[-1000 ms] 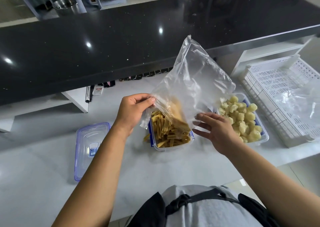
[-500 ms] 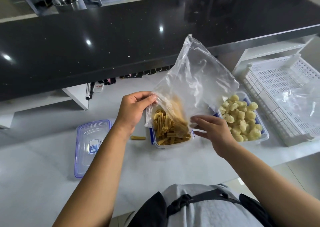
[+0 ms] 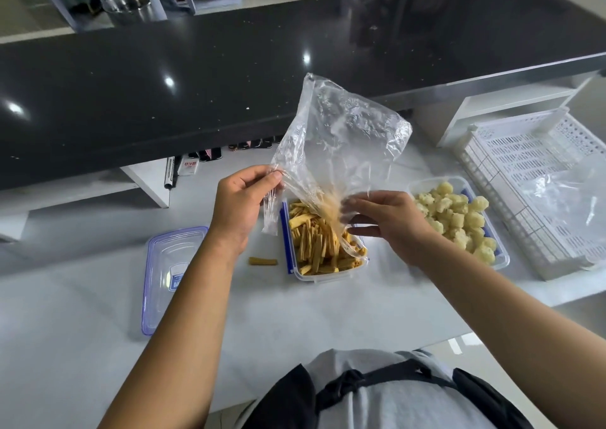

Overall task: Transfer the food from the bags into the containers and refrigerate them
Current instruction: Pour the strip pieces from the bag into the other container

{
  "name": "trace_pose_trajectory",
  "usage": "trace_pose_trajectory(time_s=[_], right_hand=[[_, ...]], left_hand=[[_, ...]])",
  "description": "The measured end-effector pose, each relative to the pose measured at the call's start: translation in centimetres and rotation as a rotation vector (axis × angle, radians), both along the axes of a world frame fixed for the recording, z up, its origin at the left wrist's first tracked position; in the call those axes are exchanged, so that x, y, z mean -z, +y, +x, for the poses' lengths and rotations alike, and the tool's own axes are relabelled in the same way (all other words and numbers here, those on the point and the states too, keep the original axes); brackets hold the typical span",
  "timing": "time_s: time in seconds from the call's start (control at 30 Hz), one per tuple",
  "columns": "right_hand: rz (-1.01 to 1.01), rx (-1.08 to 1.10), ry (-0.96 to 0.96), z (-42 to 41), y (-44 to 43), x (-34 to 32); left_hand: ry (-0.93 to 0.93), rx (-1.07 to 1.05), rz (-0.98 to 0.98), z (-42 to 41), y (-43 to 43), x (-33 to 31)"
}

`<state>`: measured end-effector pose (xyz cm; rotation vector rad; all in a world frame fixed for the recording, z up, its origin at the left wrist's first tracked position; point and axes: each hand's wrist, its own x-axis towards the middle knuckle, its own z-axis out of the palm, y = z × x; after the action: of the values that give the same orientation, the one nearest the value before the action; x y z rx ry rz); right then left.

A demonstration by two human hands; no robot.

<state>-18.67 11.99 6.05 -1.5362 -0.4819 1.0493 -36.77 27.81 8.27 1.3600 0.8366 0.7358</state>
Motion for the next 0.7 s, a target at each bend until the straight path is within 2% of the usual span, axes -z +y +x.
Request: trace_pose_trajectory(time_s=[0.27,0.43,0.6,0.7], right_hand=[[0.029,-0.009,-0.003,0.4,0.7,-1.5],[0.042,-0.005,-0.073,0.4,1.0,-2.5],[0.028,0.135,-0.231,0.6,0.6,-2.0],[0.006,0.176,-0.223,0.6,0.0,-1.4]], left_hand=[[-0.079,-0.055,0.003,-0.7,0.6,-0.9],[-0.087,-0.071,0.053,-1.3,1.1,-1.4],[-0.086,-0.106,0.034,-1.9,0.6,-1.0],[-0.071,-0.092,-0.001,-2.3,0.2,-0.3]])
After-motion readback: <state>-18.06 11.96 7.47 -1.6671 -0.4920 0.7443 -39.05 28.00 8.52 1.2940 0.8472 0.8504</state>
